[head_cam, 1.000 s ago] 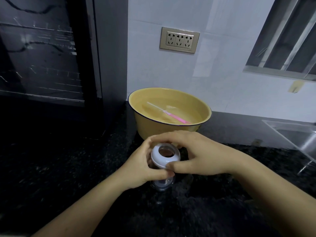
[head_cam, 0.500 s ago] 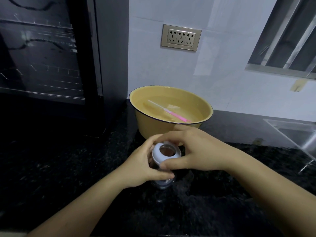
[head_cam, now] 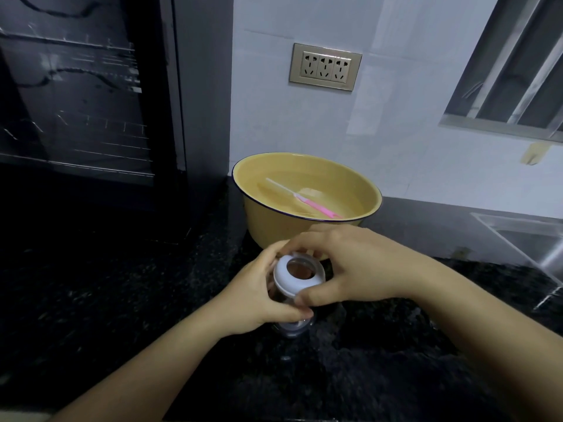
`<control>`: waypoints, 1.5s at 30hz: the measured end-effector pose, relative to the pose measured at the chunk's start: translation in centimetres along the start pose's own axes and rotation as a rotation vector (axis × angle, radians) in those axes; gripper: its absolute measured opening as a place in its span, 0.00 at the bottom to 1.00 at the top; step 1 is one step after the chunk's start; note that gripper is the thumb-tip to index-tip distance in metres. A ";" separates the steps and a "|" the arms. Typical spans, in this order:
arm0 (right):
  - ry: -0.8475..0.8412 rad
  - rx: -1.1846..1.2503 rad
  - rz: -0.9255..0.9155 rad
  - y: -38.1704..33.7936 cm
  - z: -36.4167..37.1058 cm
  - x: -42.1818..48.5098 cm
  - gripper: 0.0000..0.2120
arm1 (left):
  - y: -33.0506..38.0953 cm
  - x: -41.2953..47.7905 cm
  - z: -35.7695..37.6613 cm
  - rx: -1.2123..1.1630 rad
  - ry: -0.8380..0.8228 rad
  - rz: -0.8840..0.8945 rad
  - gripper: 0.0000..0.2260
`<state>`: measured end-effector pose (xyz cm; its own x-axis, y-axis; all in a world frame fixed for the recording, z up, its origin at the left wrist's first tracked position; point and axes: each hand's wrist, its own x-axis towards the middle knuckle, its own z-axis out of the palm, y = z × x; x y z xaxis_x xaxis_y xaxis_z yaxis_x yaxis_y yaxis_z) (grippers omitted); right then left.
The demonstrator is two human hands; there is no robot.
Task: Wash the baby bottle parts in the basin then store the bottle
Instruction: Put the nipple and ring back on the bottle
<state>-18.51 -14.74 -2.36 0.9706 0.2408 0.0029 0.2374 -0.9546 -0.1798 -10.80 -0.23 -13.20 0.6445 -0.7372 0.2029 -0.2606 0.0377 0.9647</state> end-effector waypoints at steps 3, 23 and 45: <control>0.026 -0.039 0.023 -0.2 0.2 0.1 0.25 | 0.0 0.0 0.0 0.023 0.007 0.002 0.37; 0.048 0.060 0.099 -0.4 1.8 -0.3 0.26 | 0.1 0.0 0.4 0.059 0.035 0.008 0.38; 0.644 0.771 0.264 0.5 7.0 -1.1 0.14 | 0.4 -1.1 -1.2 -0.003 -0.040 -0.040 0.43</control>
<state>-19.73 -14.29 -9.30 0.8795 -0.3154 0.3563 0.1438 -0.5376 -0.8308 -10.69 1.40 -12.82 0.6248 -0.7648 0.1576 -0.2335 0.0096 0.9723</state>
